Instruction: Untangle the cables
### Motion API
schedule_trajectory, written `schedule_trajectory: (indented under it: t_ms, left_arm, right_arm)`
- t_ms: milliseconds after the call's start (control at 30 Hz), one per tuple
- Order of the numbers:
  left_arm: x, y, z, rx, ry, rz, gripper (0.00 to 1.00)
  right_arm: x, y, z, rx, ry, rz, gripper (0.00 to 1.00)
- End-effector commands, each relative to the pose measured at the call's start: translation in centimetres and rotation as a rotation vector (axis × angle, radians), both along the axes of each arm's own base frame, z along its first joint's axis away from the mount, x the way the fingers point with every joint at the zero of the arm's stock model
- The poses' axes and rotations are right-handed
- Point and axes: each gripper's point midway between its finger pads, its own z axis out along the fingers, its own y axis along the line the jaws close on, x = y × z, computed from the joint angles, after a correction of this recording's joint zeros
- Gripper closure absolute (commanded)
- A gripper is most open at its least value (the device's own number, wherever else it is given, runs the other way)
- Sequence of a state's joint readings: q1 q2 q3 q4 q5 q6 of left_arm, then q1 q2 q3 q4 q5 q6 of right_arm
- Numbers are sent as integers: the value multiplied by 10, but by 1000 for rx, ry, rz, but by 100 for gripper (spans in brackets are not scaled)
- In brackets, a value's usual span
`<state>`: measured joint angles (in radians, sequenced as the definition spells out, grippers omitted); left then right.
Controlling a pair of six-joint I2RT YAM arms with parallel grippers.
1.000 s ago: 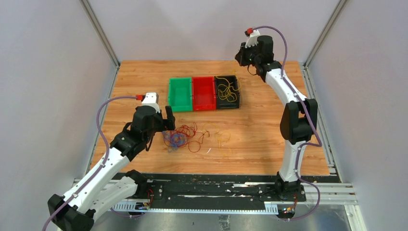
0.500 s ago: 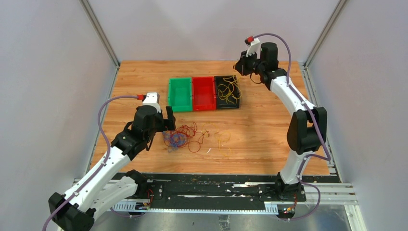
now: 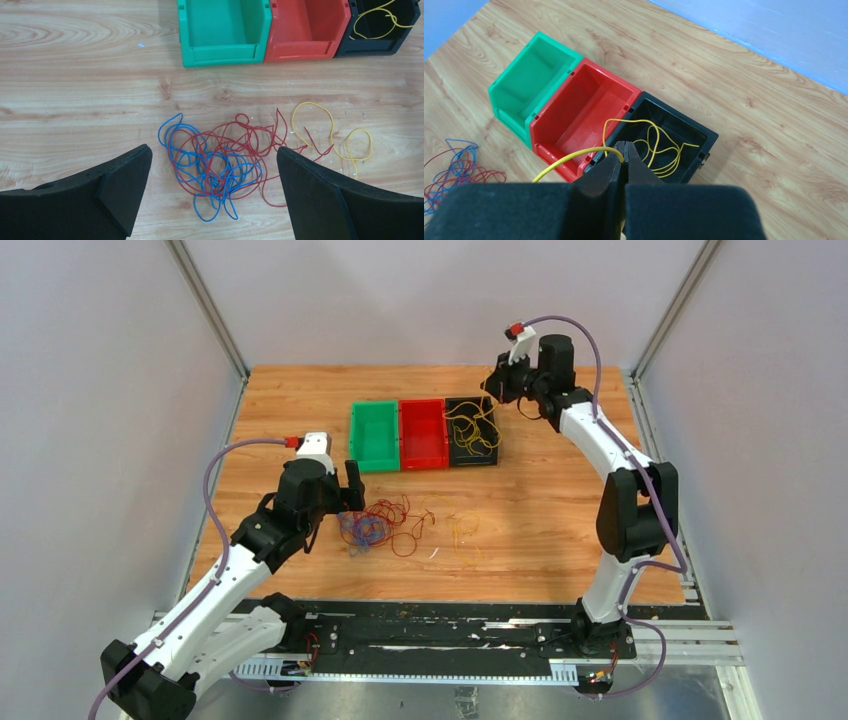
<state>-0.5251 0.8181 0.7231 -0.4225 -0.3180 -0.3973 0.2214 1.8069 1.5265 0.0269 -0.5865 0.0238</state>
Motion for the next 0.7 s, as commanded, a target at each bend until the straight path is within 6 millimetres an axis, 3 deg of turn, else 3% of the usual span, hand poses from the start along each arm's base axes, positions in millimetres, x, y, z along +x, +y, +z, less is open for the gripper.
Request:
schedule_trajectory:
  t_ms: [0, 133, 467, 667]
  left_arm:
    - [-2, 0, -3, -2, 8, 2, 0]
    - [-2, 1, -3, 0, 8, 6, 0]
    - [0, 1, -5, 12, 15, 5, 0]
    - [1, 0, -9, 20, 31, 6, 0]
  right_arm:
    - [15, 2, -14, -101, -14, -63, 100]
    - [26, -10, -27, -188, -8, -155, 100]
    - [16, -22, -39, -265, -4, -174, 100]
    - [23, -4, -51, -332, -14, -154, 100]
